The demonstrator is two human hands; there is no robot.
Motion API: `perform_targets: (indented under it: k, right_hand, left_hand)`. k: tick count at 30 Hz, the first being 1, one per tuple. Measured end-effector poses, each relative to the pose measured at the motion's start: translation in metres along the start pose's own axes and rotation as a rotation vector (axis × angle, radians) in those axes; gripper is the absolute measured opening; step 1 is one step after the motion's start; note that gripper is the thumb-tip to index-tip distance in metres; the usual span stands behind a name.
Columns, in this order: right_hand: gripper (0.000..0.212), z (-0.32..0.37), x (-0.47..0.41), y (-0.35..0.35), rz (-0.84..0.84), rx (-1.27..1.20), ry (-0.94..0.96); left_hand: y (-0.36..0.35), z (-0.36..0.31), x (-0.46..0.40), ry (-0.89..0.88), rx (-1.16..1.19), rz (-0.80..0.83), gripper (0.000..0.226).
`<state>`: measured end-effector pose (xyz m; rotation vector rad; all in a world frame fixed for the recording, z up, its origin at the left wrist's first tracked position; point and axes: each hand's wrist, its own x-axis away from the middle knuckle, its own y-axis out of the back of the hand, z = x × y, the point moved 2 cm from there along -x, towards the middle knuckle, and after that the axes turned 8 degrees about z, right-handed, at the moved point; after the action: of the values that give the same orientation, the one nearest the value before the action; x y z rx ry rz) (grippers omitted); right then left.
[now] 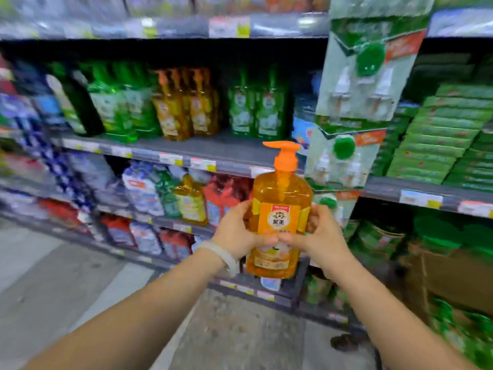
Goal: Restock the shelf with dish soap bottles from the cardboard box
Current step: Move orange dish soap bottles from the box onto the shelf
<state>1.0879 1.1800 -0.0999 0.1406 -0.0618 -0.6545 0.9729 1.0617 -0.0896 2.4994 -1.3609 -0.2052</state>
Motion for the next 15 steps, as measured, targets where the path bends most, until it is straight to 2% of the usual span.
perform_targets:
  k: [6,8,11,15]
  right_hand:
    - [0.061,0.037,-0.037,-0.122,0.206,0.05,0.086]
    - [0.064,0.046,-0.051,-0.154,0.259,0.068,0.103]
    - [0.065,0.054,-0.073,-0.196,0.299,0.076,0.111]
    - [0.062,0.061,-0.117,-0.232,0.33,0.043,0.115]
  left_hand:
    - [0.115,0.027,0.042,0.049,0.081,-0.224,0.069]
    - [0.145,0.035,0.049,0.046,0.064,-0.291,0.063]
    - [0.184,0.045,0.051,0.049,0.058,-0.343,0.052]
    - [0.228,0.055,0.025,0.07,0.044,-0.354,0.051]
